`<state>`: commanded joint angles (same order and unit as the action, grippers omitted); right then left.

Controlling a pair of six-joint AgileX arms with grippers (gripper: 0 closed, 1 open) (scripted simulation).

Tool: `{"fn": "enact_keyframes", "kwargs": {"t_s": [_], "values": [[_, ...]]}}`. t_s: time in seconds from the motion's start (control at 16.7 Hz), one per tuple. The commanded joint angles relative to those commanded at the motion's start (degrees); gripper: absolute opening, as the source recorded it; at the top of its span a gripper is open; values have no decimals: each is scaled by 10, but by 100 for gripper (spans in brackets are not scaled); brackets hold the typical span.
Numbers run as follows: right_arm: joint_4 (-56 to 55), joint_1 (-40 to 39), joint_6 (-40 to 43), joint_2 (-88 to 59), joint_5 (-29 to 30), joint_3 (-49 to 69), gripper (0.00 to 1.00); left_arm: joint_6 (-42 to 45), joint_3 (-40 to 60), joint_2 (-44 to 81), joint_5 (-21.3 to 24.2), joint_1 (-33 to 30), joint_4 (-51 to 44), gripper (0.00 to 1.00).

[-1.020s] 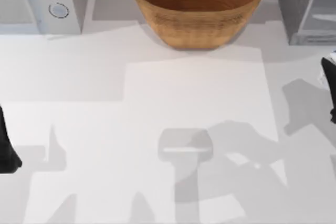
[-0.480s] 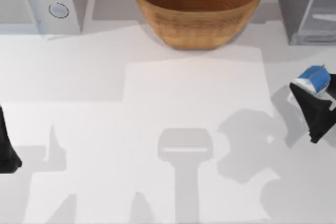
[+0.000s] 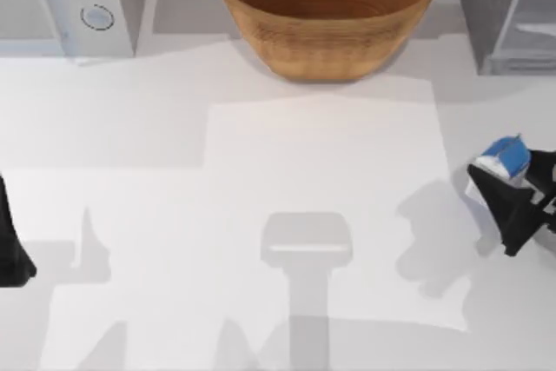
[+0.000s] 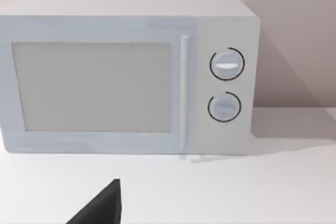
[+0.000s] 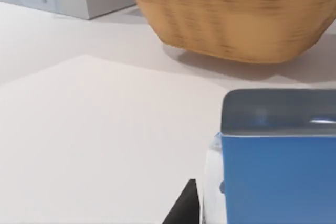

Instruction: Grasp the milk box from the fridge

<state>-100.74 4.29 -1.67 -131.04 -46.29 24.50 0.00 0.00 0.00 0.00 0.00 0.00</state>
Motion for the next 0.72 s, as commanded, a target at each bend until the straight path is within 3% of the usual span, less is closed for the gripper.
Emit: {"fn": "enact_keyframes", "kwargs": {"t_s": [0.48,0.72], "values": [[18,-78,5,-18,76,96,0,0,0,0,0,0,0,100],[19,-88,4,-20,85,107,0,0,0,0,0,0,0,100]]}}
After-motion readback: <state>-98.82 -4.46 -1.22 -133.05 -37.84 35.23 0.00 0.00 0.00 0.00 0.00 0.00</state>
